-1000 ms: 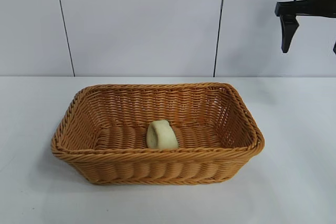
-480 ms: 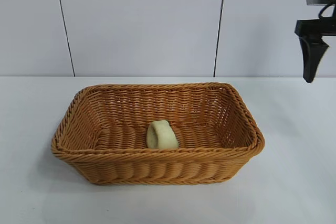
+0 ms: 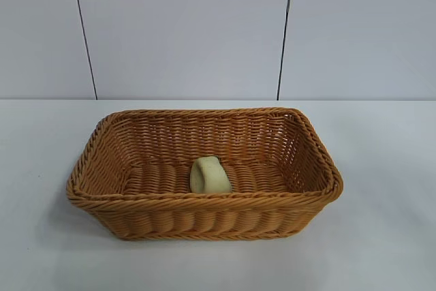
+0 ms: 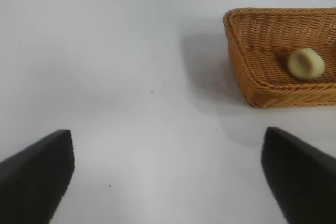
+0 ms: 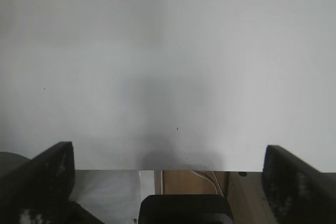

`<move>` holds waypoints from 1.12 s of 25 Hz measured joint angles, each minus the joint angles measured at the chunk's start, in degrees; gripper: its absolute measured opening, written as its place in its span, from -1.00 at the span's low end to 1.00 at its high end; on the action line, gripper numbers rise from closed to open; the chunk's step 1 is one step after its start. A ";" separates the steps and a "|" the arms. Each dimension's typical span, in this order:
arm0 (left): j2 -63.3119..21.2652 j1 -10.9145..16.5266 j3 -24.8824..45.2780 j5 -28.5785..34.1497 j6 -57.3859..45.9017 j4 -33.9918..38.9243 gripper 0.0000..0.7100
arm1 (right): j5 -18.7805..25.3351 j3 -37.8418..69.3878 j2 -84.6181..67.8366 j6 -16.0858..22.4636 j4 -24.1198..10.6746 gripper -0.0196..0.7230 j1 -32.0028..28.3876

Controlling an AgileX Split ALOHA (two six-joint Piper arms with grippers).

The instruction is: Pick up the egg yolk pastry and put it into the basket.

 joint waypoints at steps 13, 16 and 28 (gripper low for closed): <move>0.00 0.00 0.00 0.00 0.00 0.00 0.96 | -6.39 10.67 -36.79 -2.49 1.14 0.92 0.00; 0.00 0.00 0.00 0.00 0.00 0.00 0.96 | -6.39 10.69 -42.69 -2.49 1.24 0.92 0.00; 0.00 0.00 0.00 0.00 0.00 0.00 0.96 | -6.39 10.87 -63.36 -2.54 1.26 0.92 0.00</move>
